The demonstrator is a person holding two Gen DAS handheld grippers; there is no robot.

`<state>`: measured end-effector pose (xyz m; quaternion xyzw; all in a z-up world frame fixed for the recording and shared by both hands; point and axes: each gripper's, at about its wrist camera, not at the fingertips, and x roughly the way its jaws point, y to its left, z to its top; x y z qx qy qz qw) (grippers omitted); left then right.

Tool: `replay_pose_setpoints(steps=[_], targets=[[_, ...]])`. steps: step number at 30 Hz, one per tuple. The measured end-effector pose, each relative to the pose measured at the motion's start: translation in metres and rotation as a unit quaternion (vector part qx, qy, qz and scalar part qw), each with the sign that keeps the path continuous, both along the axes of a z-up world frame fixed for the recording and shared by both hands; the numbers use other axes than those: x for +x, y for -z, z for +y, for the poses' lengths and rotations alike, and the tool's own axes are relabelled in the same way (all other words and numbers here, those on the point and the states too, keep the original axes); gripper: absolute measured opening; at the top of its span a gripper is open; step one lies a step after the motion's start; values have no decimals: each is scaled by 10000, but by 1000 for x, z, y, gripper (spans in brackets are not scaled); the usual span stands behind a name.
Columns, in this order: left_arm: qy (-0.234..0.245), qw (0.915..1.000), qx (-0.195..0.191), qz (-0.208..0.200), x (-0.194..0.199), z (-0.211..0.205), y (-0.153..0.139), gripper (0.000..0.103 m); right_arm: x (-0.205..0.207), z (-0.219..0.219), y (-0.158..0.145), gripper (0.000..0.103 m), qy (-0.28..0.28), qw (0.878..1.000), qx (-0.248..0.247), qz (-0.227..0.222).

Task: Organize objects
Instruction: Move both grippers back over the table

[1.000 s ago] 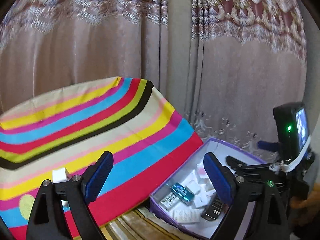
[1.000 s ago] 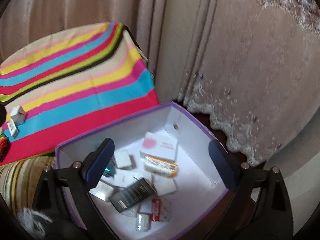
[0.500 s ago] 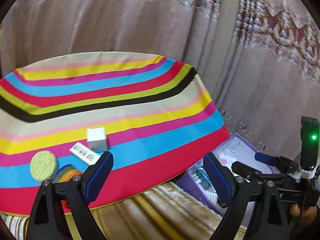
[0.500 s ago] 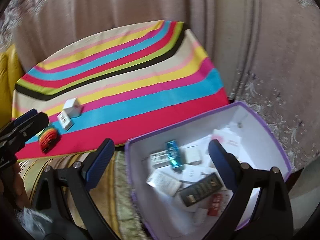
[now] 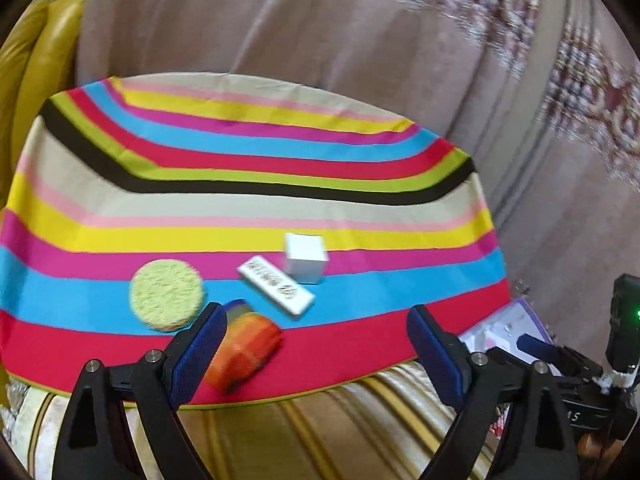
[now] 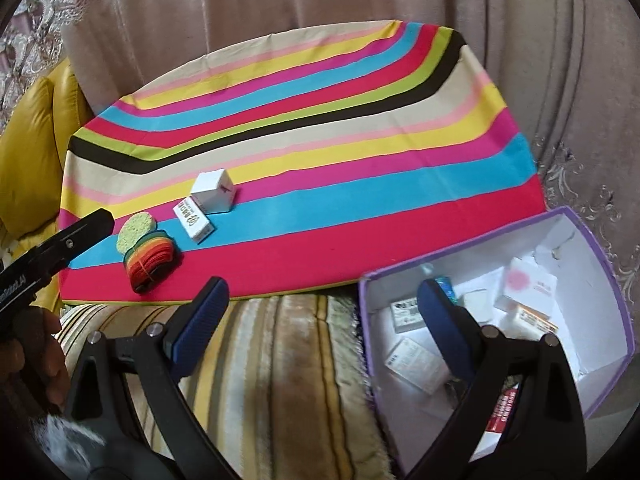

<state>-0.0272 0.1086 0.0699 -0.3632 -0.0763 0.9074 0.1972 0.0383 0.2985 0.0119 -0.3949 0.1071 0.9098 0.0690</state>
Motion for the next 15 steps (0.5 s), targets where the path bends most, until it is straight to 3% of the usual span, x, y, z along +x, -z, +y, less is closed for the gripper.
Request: replay_pose_setpoints(steps=[8,15], targets=[[-682,9966,52,-465,-24,-39,18,92,-28,-14,10,96,-188,9995,-195,-155],[-1073,9909,-131,-797,-46,-58,32,92,-52,-26,15,96,-325,9989,-265,-230]])
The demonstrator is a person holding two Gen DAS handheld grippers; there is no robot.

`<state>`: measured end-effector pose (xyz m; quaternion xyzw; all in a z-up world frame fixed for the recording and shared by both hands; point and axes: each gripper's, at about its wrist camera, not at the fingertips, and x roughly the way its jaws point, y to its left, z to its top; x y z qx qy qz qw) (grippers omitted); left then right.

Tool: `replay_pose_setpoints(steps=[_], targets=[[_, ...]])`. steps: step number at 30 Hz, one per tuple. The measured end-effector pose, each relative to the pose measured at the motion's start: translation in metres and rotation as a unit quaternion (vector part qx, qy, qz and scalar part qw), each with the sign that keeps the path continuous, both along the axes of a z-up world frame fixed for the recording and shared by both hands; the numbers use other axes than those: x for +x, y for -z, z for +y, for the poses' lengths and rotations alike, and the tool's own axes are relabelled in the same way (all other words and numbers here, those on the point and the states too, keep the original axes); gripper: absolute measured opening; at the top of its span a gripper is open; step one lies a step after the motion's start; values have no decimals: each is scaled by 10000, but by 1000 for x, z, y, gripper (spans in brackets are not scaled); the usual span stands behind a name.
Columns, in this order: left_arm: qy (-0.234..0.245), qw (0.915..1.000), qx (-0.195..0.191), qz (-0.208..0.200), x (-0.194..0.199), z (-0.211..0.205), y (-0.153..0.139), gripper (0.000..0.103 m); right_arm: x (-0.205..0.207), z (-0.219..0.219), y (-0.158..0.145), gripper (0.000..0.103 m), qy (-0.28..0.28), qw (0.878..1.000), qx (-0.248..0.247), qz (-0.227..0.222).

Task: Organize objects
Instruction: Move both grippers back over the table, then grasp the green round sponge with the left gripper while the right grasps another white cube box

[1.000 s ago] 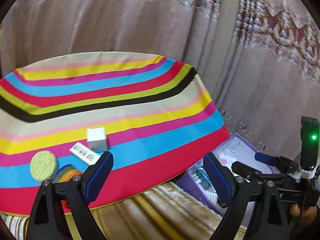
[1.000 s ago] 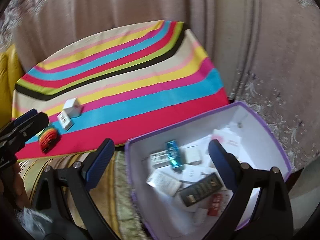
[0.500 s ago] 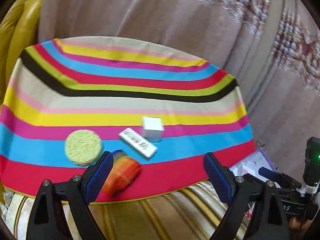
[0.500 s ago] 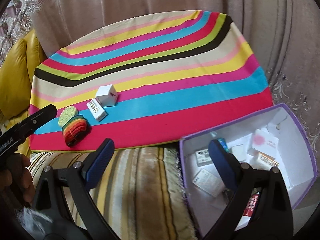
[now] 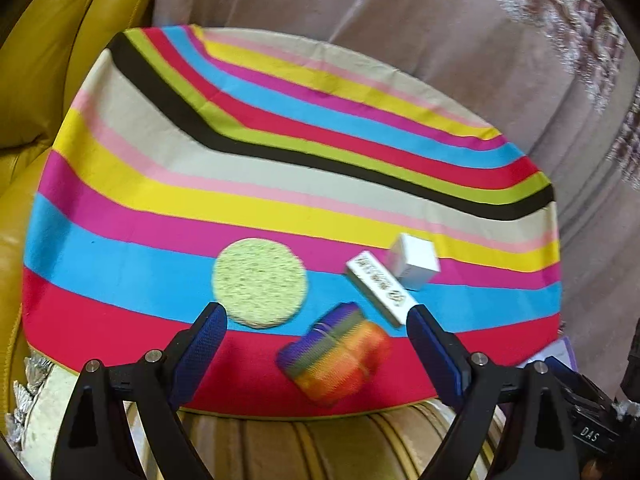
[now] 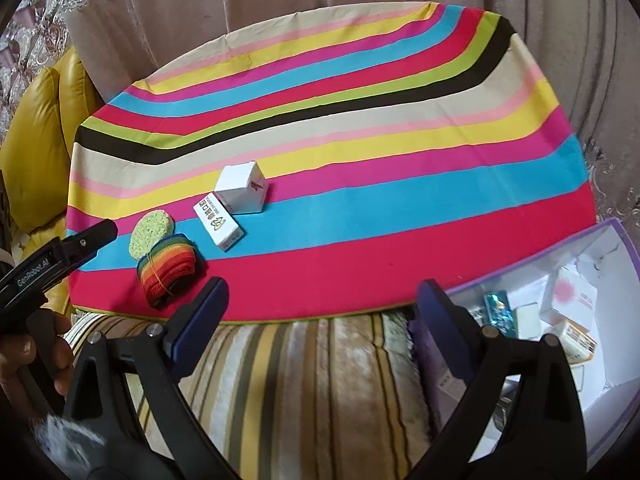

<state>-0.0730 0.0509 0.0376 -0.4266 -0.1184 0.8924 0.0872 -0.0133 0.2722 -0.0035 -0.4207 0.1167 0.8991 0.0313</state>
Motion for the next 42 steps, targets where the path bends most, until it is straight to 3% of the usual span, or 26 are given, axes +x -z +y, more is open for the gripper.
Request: replay_pose_setpoints(steps=[12,23,35,40,42], targets=[[-112,9958,-652,-633,-47,-2,33,93,-49,-26,11,96,-233,9997,-53,-10],[-216,9911,-846,-1005,-68,-6,59,94,-96,-59,19,96,-558,9982,210,78],[-271,9891,-1169,-848,-73,-3,65,100,-142,-68,35,96,-461,9978,485,-29],[-272,9894,-1195,-772,-68,-1,63,94,-153,-72,42,92,-486,9971,570,-133],[-215,9900,-1195,-715,-64,1,61,85,-156,-72,46,87,-490,9971,559,-183]])
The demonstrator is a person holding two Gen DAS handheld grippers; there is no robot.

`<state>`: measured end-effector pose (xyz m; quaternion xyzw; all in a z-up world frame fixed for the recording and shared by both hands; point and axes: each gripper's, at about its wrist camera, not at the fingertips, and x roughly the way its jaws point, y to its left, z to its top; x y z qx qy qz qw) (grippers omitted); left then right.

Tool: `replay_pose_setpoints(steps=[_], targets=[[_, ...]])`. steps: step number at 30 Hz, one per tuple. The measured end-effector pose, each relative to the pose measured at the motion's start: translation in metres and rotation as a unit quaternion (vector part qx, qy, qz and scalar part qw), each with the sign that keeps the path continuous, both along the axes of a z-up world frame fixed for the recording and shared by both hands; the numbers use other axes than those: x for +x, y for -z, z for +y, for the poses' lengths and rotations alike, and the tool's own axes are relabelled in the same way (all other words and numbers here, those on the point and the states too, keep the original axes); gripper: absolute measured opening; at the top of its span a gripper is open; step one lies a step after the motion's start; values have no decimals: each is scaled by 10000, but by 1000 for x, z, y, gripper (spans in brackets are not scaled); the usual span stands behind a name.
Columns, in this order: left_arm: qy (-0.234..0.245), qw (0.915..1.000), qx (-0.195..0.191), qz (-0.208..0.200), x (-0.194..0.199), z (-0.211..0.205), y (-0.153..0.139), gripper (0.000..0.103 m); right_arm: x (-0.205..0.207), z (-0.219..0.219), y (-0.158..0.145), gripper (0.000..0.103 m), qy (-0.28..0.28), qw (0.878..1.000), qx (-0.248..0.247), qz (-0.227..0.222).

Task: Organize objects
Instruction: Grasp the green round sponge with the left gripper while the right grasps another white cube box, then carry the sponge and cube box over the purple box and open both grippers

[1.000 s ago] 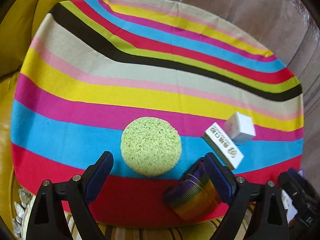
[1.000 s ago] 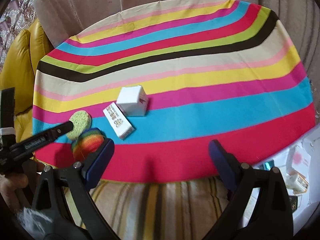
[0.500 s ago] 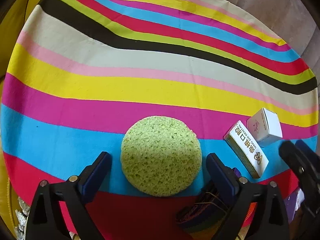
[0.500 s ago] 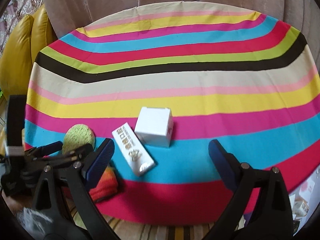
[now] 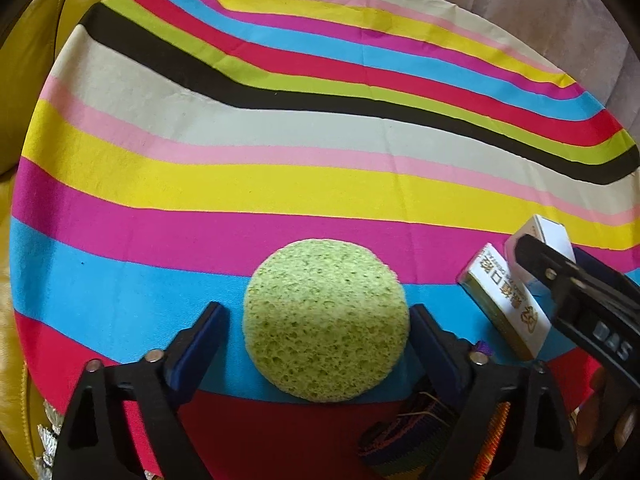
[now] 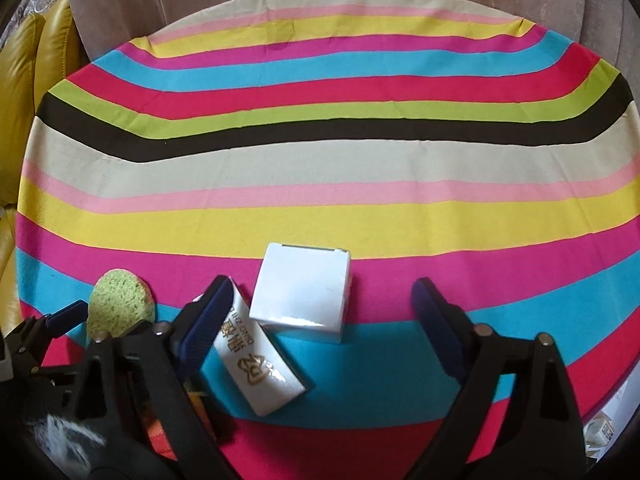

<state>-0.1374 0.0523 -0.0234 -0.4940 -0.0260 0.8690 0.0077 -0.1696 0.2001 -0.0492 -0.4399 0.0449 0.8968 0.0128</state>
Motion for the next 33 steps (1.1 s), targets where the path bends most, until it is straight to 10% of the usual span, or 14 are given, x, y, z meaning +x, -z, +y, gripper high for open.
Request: replay_pose_setpoints(steps=[10,33], targets=[[-3,9999,97,100,4,-2,-2,80,-1,6,10,47,90,9997,-105,-178],[135,9925,-82,1213,46,27,-66,80,63,36,-25,46,534,9974,-386,295]])
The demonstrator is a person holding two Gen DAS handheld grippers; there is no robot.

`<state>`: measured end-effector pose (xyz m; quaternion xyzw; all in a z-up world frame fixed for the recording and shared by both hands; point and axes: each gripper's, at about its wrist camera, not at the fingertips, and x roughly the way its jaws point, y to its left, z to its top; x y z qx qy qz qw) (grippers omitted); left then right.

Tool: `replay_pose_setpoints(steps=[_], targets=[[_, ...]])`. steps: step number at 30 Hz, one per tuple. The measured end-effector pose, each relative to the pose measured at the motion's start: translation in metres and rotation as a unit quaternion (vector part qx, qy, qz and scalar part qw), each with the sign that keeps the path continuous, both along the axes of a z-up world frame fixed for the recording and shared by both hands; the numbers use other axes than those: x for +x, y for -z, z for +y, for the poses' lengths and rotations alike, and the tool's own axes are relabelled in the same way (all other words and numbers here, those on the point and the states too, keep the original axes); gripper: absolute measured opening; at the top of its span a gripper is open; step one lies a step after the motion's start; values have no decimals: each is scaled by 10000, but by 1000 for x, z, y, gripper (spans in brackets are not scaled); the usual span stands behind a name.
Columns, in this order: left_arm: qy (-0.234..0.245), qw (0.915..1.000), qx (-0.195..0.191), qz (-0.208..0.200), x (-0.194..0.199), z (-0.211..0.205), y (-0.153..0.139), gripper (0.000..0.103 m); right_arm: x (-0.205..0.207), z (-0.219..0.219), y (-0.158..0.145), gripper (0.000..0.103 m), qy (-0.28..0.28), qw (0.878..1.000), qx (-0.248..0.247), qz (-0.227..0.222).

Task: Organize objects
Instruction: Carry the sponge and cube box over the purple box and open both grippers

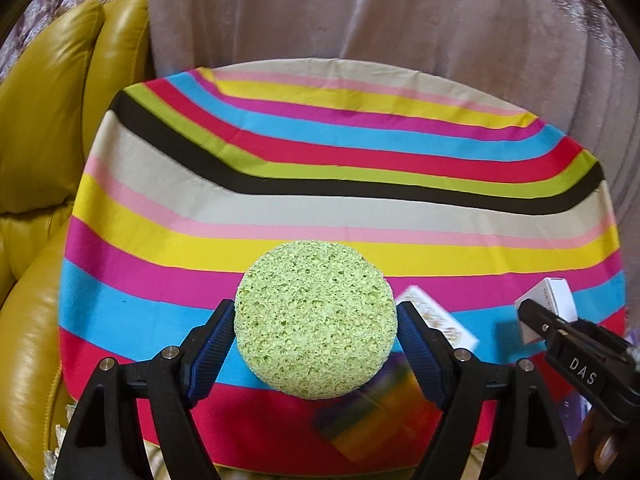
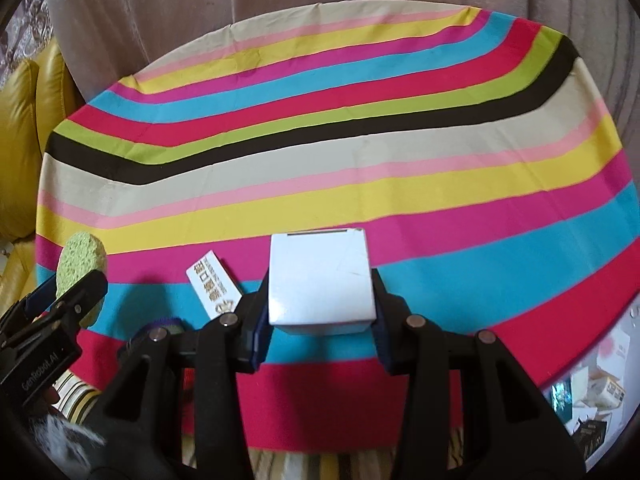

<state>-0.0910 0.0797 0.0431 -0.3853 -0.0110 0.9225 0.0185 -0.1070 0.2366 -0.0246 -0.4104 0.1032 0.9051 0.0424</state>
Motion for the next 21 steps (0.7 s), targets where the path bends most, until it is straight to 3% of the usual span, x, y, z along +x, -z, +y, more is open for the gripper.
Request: replay_pose_setpoints(steps=[11,21], targets=[[987,9950,133,90,26,70,-8,80,55,58,-14,46,538,9982,-250,108],[1850,9827,110,11,49,139,-13,80,120,128,-11,46,1302,9910,-309,9]])
